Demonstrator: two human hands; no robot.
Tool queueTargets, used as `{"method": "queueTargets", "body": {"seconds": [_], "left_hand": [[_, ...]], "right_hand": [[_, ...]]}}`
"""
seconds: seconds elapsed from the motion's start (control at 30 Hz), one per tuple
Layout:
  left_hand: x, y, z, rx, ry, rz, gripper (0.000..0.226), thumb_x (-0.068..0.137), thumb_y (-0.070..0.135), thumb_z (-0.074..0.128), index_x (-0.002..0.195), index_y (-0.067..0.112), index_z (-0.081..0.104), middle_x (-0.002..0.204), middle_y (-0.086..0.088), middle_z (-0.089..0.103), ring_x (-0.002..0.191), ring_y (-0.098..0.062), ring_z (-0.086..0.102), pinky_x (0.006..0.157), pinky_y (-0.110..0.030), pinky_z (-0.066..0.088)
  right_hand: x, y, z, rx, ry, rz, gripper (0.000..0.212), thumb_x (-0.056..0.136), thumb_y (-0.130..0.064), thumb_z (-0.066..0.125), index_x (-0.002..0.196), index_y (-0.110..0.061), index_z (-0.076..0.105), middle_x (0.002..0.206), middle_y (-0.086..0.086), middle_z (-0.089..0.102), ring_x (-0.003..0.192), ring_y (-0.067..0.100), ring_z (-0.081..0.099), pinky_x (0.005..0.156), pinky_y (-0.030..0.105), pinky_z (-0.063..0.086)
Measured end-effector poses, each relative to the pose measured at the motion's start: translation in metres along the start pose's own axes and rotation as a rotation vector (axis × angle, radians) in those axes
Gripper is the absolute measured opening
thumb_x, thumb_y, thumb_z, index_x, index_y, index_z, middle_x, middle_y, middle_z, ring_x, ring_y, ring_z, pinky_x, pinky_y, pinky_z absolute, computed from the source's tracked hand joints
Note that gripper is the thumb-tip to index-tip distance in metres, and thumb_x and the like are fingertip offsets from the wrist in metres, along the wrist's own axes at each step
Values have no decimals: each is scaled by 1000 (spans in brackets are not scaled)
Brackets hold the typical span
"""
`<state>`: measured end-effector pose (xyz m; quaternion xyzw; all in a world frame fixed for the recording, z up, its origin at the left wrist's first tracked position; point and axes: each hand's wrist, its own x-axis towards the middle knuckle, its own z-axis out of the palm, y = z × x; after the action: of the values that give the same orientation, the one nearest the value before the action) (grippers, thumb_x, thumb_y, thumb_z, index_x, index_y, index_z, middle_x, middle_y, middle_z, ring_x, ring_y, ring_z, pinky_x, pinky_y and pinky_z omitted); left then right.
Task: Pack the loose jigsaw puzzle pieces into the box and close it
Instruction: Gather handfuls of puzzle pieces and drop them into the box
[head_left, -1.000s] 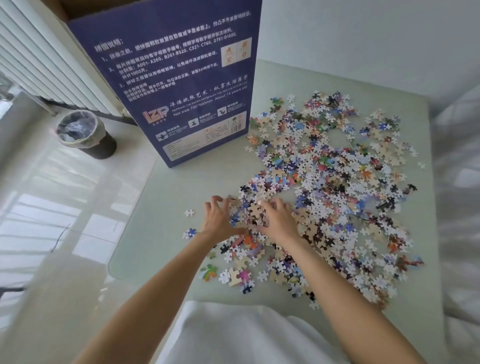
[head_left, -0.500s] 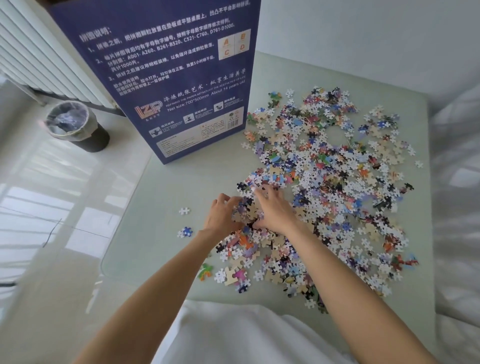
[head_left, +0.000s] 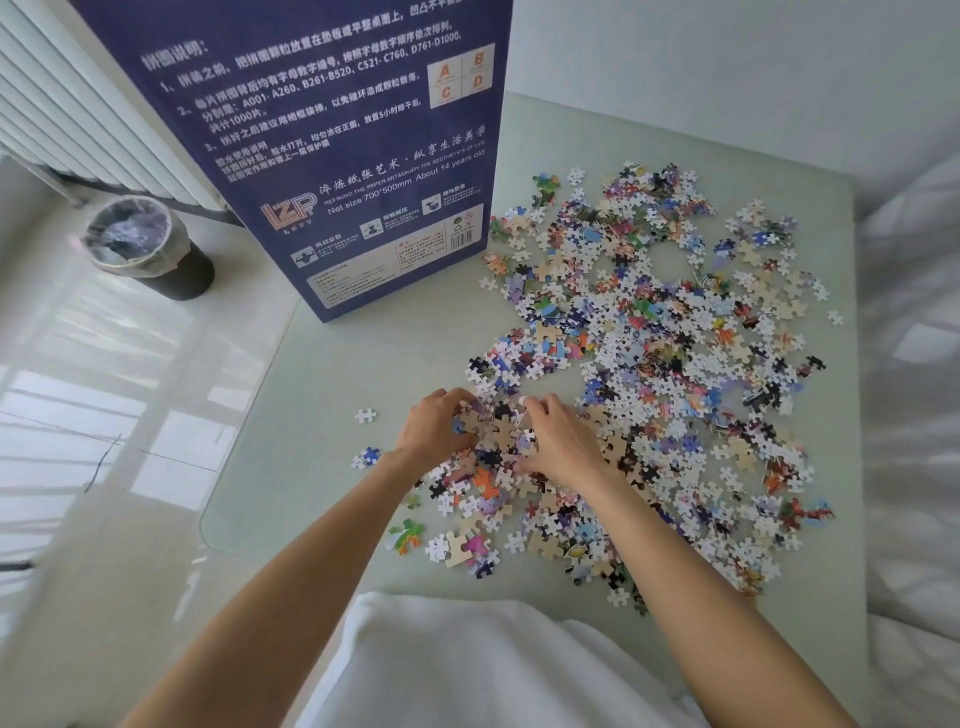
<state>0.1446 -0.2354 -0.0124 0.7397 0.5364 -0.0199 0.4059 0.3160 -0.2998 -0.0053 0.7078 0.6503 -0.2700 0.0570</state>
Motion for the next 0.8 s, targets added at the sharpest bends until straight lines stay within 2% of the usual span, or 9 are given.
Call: {"method": "queueTargets", "body": {"seconds": [0.1, 0.23, 0.37, 0.47, 0.53, 0.6, 0.67, 0.73, 0.8], "left_hand": [[0, -1, -1, -19, -33, -7, 46, 75, 22, 76, 116, 25, 56, 112, -3, 57, 94, -12, 52, 81, -19, 40], [0, 0, 0, -39, -51, -14, 45, 74, 34, 77, 113, 28, 55, 110, 0, 54, 94, -14, 53, 80, -23, 41], [1, 3, 3, -77, 26, -48, 34, 78, 25, 74, 109, 24, 59, 109, -2, 58, 89, -12, 53, 76, -20, 40], [2, 3, 2, -91, 26, -63, 32, 77, 21, 75, 106, 22, 62, 108, -2, 61, 87, -11, 54, 75, -18, 40], [3, 3, 0, -100, 7, -66, 31, 77, 22, 75, 105, 22, 63, 106, -1, 62, 85, -9, 54, 72, -16, 39], [3, 2, -2, -104, -6, -62, 29, 76, 23, 75, 102, 22, 64, 103, 1, 64, 84, -9, 56, 67, -14, 38], [2, -1, -3, -113, -2, -62, 26, 76, 24, 76, 100, 23, 65, 102, 1, 65, 82, -10, 57, 65, -13, 38], [2, -3, -5, -113, 21, -55, 25, 77, 23, 75, 100, 22, 67, 100, 0, 65, 81, -10, 56, 63, -12, 37], [1, -5, -8, -106, 45, -44, 25, 78, 24, 74, 102, 19, 67, 98, -2, 64, 80, -11, 54, 60, -14, 35]], "right_hand": [[-1, 1, 0, 82, 58, 57, 70, 71, -42, 75, 124, -10, 40, 117, 6, 52, 98, 18, 56, 76, 26, 48], [-1, 2, 1, 164, 77, 84, 61, 72, -44, 73, 116, -10, 49, 112, 5, 59, 99, 19, 58, 81, 30, 49], [-3, 4, -1, 224, 119, 96, 57, 73, -41, 74, 116, -8, 55, 111, 8, 64, 99, 22, 60, 81, 31, 49], [-6, 7, -3, 305, 137, 109, 52, 75, -37, 73, 115, -6, 60, 106, 10, 67, 81, 18, 60, 70, 22, 44], [-9, 9, -4, 373, 160, 131, 52, 75, -37, 73, 116, -6, 61, 106, 8, 68, 69, 11, 54, 67, 17, 40], [-11, 12, -5, 421, 183, 161, 49, 76, -37, 73, 114, -8, 63, 101, 6, 68, 61, 4, 47, 57, 15, 35], [-12, 13, -7, 448, 203, 184, 44, 77, -37, 72, 110, -9, 63, 96, 8, 68, 65, 13, 54, 56, 22, 36], [-13, 13, -9, 457, 202, 206, 43, 79, -35, 71, 111, -9, 62, 100, 10, 68, 81, 24, 61, 65, 29, 43], [-13, 14, -10, 439, 194, 213, 42, 82, -33, 69, 116, -9, 61, 107, 8, 66, 88, 23, 60, 68, 25, 40]]}}
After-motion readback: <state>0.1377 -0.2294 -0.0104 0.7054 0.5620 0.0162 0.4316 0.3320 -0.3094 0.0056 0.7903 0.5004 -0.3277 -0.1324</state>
